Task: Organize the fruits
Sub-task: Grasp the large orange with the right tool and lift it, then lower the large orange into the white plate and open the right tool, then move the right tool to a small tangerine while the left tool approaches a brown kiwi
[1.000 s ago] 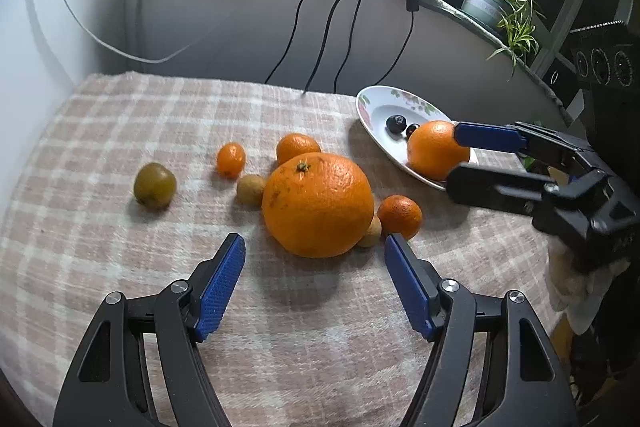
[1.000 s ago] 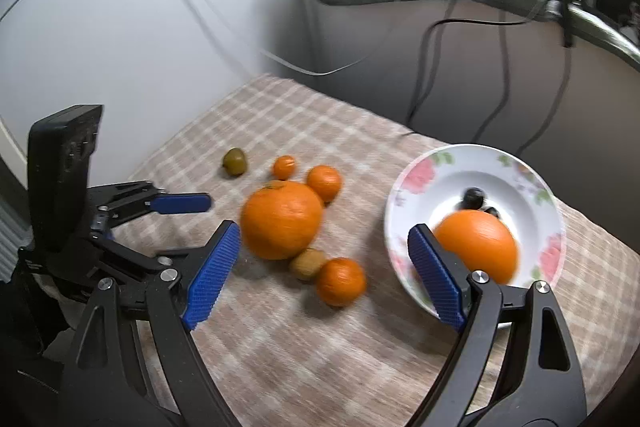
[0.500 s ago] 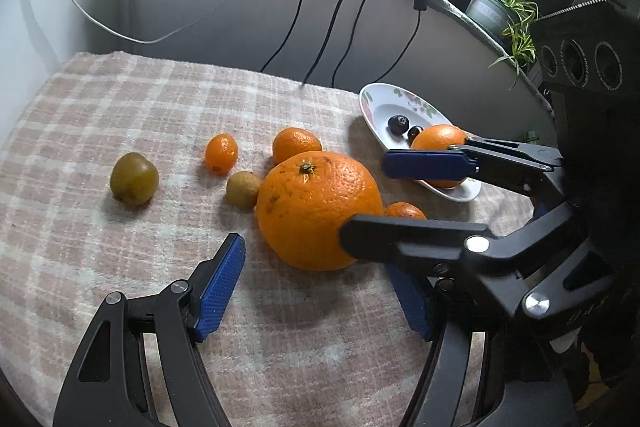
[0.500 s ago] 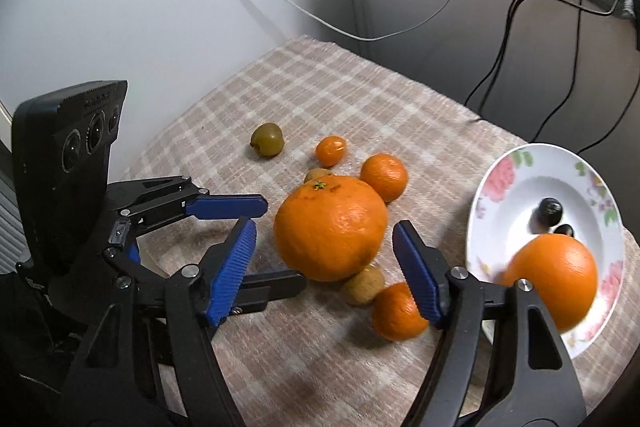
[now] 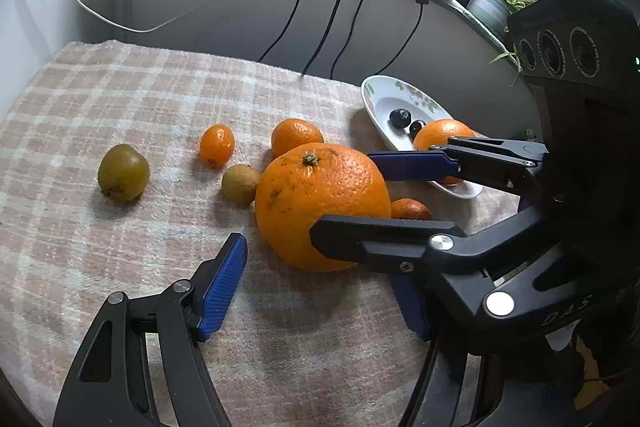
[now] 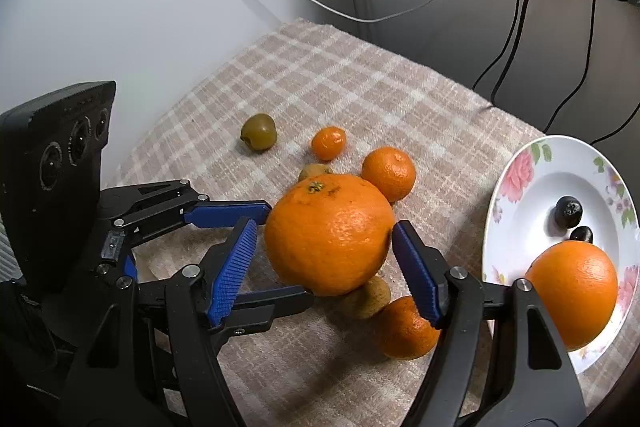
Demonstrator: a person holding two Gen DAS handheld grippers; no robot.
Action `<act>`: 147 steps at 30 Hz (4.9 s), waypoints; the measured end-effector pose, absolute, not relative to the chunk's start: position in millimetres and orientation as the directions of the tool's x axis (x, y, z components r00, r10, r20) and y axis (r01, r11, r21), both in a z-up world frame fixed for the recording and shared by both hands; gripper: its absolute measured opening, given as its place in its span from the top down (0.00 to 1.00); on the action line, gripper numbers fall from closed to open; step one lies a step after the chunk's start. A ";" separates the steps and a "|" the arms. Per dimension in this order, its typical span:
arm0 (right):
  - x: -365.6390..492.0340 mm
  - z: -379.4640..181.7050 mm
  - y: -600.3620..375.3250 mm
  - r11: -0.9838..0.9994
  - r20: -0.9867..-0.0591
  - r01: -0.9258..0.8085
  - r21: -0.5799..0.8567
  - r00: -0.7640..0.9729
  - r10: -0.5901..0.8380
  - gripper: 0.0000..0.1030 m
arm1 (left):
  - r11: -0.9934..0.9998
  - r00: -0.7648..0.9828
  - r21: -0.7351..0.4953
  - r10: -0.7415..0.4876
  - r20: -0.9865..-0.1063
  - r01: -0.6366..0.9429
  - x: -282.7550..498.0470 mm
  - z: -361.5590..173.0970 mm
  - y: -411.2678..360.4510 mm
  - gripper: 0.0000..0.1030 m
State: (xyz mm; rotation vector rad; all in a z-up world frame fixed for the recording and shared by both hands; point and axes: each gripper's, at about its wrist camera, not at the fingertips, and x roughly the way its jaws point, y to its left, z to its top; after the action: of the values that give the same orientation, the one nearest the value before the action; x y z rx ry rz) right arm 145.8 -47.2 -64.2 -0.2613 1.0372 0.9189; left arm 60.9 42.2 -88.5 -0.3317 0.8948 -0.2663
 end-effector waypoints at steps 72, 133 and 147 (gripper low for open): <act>223.5 -29.3 -131.8 0.741 -0.779 -0.630 0.231 0.337 0.529 0.32 | 0.906 0.610 -0.350 -0.420 -0.672 0.238 148.5 -46.9 -27.3 0.42; 181.7 8.3 -161.3 0.823 -0.712 -0.546 0.155 0.516 0.476 0.26 | 0.948 0.699 -0.230 -0.319 -0.640 0.222 101.6 -23.5 -13.1 0.39; 116.8 4.5 -151.5 0.814 -0.679 -0.575 0.088 0.563 0.471 0.26 | 0.978 0.725 -0.167 -0.206 -0.657 0.126 59.2 -33.3 22.5 0.34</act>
State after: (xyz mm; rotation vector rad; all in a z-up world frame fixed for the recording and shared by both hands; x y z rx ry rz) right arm 116.8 -151.5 4.5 -0.1493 0.7529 0.6183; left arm 59.2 22.5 -33.3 -0.1135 0.7376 -0.1836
